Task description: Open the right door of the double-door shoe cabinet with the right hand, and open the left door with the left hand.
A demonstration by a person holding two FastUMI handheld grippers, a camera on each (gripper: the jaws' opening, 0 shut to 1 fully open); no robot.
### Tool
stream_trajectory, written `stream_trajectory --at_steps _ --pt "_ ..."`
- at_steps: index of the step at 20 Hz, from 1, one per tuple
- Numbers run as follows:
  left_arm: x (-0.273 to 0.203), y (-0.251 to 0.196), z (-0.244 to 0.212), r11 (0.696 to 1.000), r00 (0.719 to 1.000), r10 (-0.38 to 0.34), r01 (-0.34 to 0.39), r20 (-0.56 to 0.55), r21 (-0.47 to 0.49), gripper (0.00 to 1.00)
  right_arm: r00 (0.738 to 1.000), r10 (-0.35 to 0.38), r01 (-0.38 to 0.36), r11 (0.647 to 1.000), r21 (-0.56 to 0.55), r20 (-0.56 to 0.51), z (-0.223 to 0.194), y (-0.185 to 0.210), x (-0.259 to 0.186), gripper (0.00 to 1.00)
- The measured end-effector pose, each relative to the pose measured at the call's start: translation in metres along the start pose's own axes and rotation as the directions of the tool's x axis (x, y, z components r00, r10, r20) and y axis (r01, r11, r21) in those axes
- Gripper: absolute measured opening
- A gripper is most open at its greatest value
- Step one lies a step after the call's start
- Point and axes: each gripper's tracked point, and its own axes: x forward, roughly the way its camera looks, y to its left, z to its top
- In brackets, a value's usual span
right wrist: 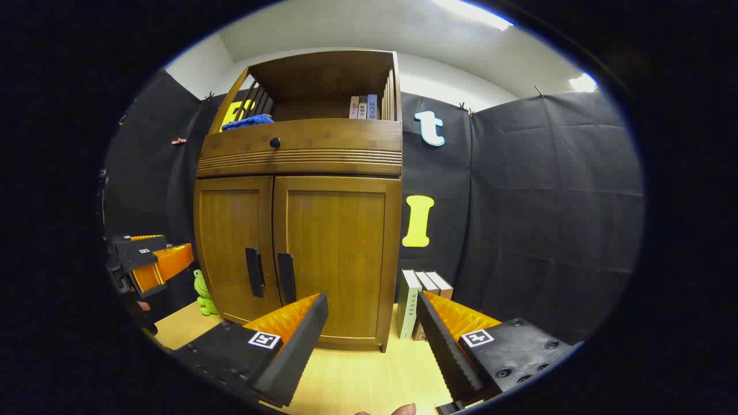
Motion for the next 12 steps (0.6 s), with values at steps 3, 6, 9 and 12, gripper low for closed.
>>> stream_trajectory --at_steps 3,6,9,12 --pt "0.0001 -0.0020 -0.0018 1.000 1.000 0.001 -0.001 -0.005 -0.001 0.92 1.000 0.001 -0.001 1.000 -0.003 -0.003 0.0006 -0.0003 -0.0029 0.96" --pt "-0.0004 -0.0061 -0.0006 1.000 1.000 -0.006 0.006 -0.005 0.005 0.92 1.000 -0.004 0.004 1.000 -0.001 -0.002 0.0000 -0.0024 -0.0029 0.98" --pt "-0.0005 -0.0084 0.0000 1.000 1.000 -0.014 0.014 0.003 0.002 0.92 1.000 -0.010 0.010 1.000 -0.007 -0.003 0.0006 -0.0040 -0.0045 0.98" --pt "0.0004 -0.0086 0.0012 1.000 1.000 -0.016 0.016 0.002 -0.002 0.92 1.000 -0.010 0.010 1.000 -0.008 -0.007 -0.0012 -0.0040 -0.0043 0.96"
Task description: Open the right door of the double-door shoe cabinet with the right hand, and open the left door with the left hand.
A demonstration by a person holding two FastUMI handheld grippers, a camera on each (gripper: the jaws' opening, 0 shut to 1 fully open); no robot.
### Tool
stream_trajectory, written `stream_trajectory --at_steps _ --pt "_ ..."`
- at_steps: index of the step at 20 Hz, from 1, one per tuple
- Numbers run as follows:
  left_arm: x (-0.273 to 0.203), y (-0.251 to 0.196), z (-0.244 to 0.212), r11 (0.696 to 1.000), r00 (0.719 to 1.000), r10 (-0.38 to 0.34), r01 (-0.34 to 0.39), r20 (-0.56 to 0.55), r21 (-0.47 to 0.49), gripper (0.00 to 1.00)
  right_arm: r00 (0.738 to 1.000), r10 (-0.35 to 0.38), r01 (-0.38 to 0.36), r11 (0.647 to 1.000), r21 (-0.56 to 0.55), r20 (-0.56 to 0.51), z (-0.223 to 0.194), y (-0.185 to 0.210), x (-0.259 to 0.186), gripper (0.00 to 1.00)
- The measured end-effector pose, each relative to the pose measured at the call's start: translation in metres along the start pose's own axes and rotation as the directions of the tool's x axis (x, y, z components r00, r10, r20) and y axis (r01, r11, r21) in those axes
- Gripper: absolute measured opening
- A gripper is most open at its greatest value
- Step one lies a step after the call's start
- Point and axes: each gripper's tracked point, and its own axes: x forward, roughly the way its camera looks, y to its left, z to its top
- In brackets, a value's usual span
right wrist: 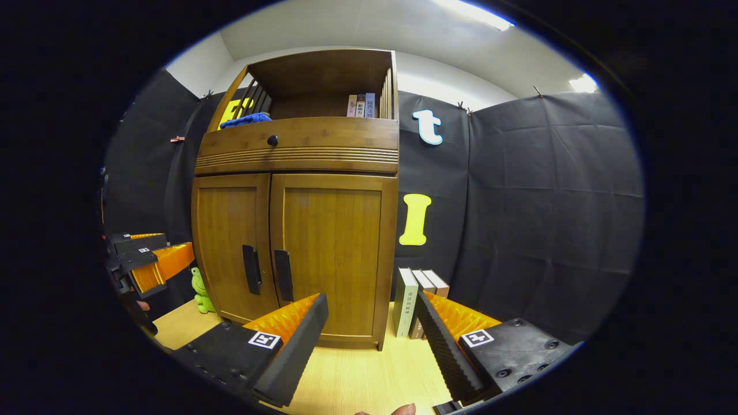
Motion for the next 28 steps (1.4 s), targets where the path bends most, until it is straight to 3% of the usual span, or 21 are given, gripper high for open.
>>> stream_trajectory --at_steps 6,12,20,24,28 --pt "-0.002 0.004 0.002 1.000 1.000 0.006 -0.006 0.005 0.004 0.94 1.000 0.001 -0.001 1.000 -0.004 0.003 0.002 0.004 0.000 0.98" --pt "-0.007 0.022 0.006 0.998 1.000 0.016 -0.016 -0.007 -0.052 0.94 0.998 0.059 -0.059 0.998 -0.005 0.026 0.009 0.034 0.013 0.98" --pt "-0.024 0.066 -0.012 0.999 0.998 0.036 -0.038 -0.049 -0.023 0.94 0.994 0.106 -0.104 0.994 0.039 -0.037 -0.016 0.098 0.076 0.98" --pt "-0.032 0.079 -0.020 0.999 0.998 0.016 -0.018 -0.066 -0.028 0.94 0.987 0.156 -0.154 0.987 0.050 -0.047 -0.027 0.142 0.108 0.98" --pt "-0.038 0.088 -0.022 0.999 0.998 0.004 -0.006 -0.071 -0.032 0.94 0.985 0.156 -0.151 0.986 0.064 -0.078 -0.045 0.170 0.145 0.98"
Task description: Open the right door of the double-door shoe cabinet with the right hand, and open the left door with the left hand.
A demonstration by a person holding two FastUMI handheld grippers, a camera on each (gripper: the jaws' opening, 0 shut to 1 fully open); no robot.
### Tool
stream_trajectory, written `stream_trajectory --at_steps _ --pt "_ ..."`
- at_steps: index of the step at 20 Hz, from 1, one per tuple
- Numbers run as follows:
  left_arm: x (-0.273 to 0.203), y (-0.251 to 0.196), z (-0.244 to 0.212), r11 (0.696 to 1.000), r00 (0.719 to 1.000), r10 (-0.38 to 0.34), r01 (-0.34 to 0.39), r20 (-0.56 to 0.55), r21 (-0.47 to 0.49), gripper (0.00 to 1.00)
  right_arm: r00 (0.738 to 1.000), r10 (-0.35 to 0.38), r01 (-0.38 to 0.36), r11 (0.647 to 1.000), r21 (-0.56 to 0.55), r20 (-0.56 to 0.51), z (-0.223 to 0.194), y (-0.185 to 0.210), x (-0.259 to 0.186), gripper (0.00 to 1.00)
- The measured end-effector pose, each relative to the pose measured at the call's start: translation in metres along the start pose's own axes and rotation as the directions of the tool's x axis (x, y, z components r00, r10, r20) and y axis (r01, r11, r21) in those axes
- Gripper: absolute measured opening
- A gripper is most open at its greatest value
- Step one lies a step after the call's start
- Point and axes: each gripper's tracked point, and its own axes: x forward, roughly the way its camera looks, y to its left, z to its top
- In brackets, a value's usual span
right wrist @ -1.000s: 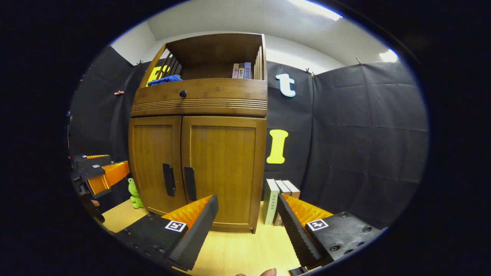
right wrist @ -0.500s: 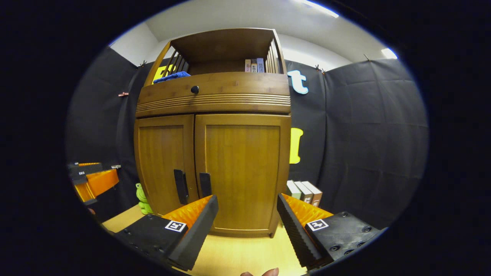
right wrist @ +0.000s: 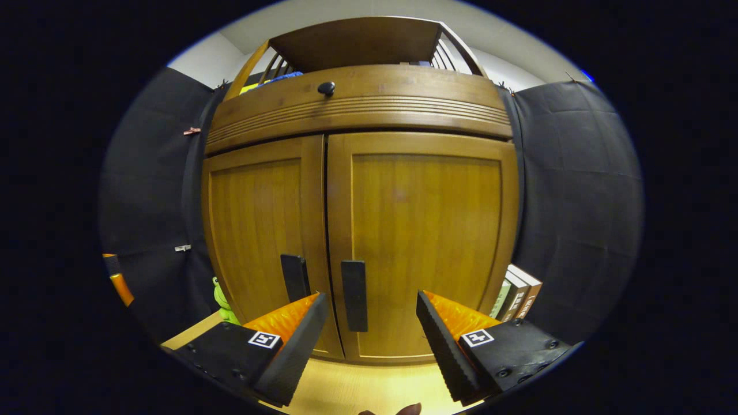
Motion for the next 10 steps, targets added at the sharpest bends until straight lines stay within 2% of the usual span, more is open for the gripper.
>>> stream_trajectory --at_steps 7,8,10 --pt "-0.017 0.013 -0.005 0.999 0.999 -0.031 0.031 -0.019 -0.016 0.94 0.997 -0.043 0.044 0.999 0.023 -0.058 -0.031 0.006 0.058 0.99" --pt "-0.019 0.015 -0.005 0.999 0.999 -0.032 0.031 -0.023 -0.017 0.94 0.997 -0.043 0.044 0.999 0.023 -0.060 -0.035 0.008 0.063 0.82" --pt "-0.022 0.018 -0.005 0.999 0.999 -0.032 0.032 -0.029 -0.015 0.95 0.998 -0.048 0.049 0.999 0.010 -0.041 -0.035 0.009 0.070 0.77"
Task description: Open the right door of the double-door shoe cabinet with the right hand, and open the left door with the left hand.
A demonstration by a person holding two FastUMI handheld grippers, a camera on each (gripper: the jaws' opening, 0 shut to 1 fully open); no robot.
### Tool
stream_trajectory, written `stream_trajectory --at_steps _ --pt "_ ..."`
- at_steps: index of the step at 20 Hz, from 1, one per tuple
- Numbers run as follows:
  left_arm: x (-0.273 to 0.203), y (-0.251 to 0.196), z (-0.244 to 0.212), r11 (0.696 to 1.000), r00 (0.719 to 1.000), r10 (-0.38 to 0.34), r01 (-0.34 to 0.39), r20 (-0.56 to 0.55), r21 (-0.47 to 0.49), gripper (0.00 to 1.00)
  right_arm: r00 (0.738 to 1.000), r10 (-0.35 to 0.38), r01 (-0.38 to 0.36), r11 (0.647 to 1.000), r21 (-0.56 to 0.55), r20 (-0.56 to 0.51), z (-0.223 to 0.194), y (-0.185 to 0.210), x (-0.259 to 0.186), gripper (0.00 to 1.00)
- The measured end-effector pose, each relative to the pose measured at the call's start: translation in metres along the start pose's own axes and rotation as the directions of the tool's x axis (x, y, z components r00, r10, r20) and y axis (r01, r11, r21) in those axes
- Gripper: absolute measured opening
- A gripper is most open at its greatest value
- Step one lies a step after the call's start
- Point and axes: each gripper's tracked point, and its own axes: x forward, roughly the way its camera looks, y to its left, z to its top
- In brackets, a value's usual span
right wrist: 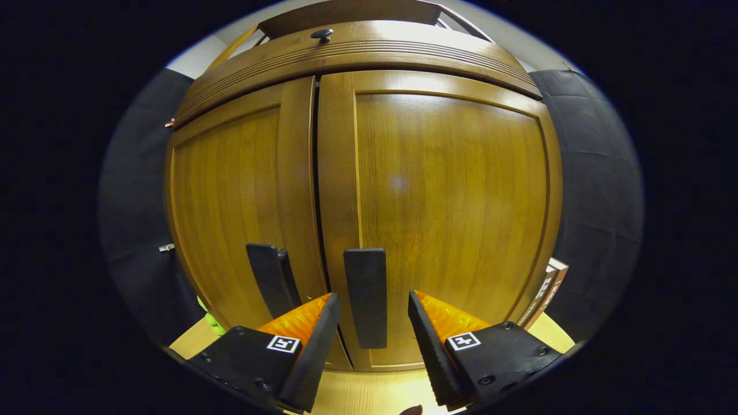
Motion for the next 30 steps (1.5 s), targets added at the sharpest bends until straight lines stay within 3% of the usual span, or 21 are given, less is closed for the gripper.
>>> stream_trajectory --at_steps 2,4,9,10,16,25,30 --pt "-0.002 -0.001 0.000 1.000 1.000 -0.004 0.004 -0.001 0.009 0.94 1.000 -0.020 0.020 1.000 0.006 -0.004 -0.002 -0.002 0.012 0.72" --pt "-0.004 0.001 0.000 1.000 1.000 0.000 0.000 -0.002 0.016 0.94 1.000 -0.011 0.011 0.999 0.032 -0.022 -0.006 0.003 0.016 0.45" --pt "-0.005 0.002 -0.002 1.000 1.000 0.011 -0.011 -0.005 0.022 0.94 1.000 -0.005 0.005 1.000 0.005 0.011 -0.005 0.002 0.009 0.34" --pt "-0.004 0.002 -0.001 1.000 1.000 0.015 -0.015 -0.005 0.020 0.92 1.000 0.003 -0.003 1.000 0.006 0.005 -0.005 0.001 0.012 0.28" --pt "0.003 -0.008 0.003 0.999 0.999 0.036 -0.036 0.007 0.014 0.94 0.999 0.054 -0.054 0.998 0.033 -0.001 -0.006 -0.002 -0.017 0.27" --pt "0.021 -0.046 0.014 0.996 0.996 0.088 -0.088 0.032 -0.002 0.94 0.971 0.236 -0.235 0.971 0.042 -0.029 -0.012 -0.025 -0.089 0.27" --pt "0.030 -0.066 0.016 0.997 0.996 0.080 -0.081 0.042 0.002 0.92 0.966 0.254 -0.253 0.967 0.035 -0.040 -0.014 -0.048 -0.122 0.27"
